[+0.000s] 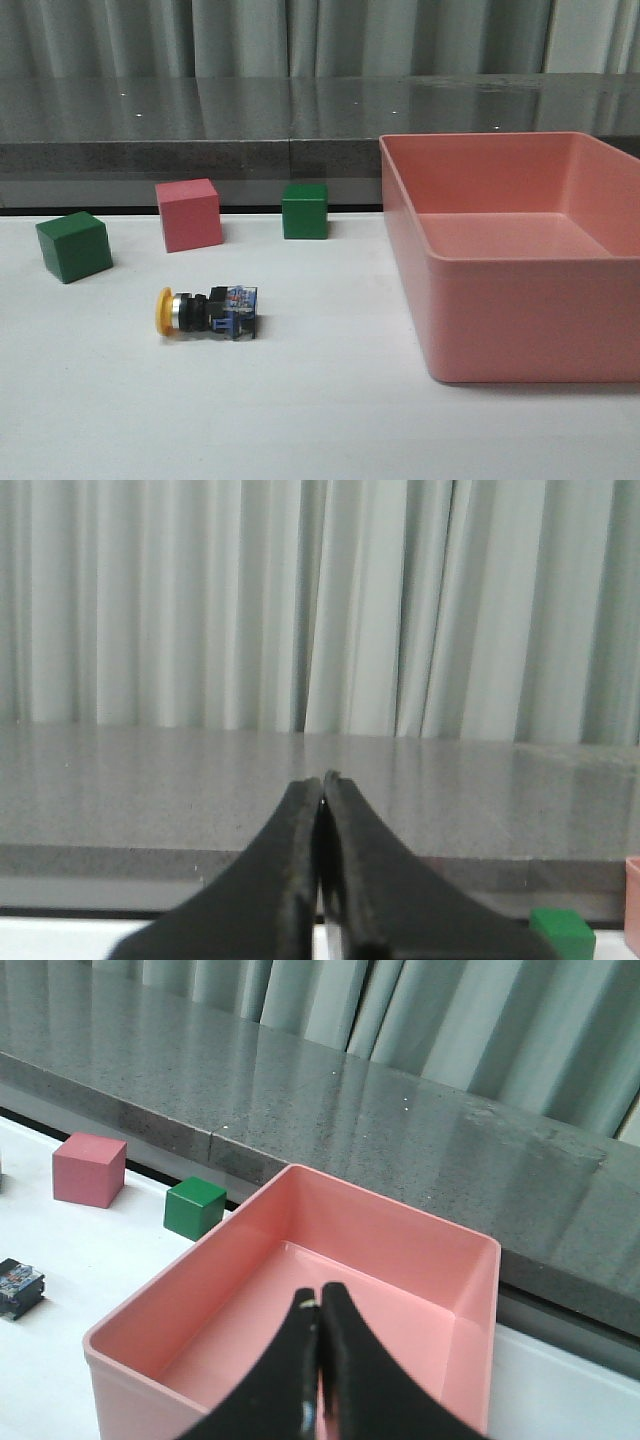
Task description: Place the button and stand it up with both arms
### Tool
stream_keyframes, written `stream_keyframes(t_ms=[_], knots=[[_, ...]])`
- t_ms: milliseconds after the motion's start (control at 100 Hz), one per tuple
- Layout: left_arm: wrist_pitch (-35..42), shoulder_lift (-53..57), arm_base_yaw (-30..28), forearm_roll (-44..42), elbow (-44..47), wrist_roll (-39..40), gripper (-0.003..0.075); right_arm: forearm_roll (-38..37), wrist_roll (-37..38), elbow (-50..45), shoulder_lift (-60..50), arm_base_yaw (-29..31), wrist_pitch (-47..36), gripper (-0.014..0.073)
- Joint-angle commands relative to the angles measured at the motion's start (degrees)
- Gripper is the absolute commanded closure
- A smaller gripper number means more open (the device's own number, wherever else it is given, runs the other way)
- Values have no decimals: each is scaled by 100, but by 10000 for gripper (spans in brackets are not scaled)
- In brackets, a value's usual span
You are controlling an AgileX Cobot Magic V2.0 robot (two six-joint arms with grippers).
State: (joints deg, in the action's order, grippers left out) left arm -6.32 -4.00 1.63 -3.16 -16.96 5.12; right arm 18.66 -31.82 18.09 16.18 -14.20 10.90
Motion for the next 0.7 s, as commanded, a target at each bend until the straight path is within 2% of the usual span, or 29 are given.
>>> stream_keyframes(t_ms=[0, 120, 260, 500, 690], knots=[[-828, -785, -15, 65, -964, 57, 740, 52, 24, 146, 46, 32, -409, 655], [-2096, -1964, -15, 178, -2073, -163, 740, 52, 24, 146, 46, 32, -409, 655], [-2997, -3363, -15, 442, -3052, -1129, 740, 52, 24, 146, 46, 32, -403, 655], [-3034, -5259, -15, 677, -3822, -1246, 739, 52, 24, 146, 46, 32, -337, 655], [-3063, -6161, -15, 819, -4059, -1611, 737, 52, 24, 146, 46, 32, -191, 655]])
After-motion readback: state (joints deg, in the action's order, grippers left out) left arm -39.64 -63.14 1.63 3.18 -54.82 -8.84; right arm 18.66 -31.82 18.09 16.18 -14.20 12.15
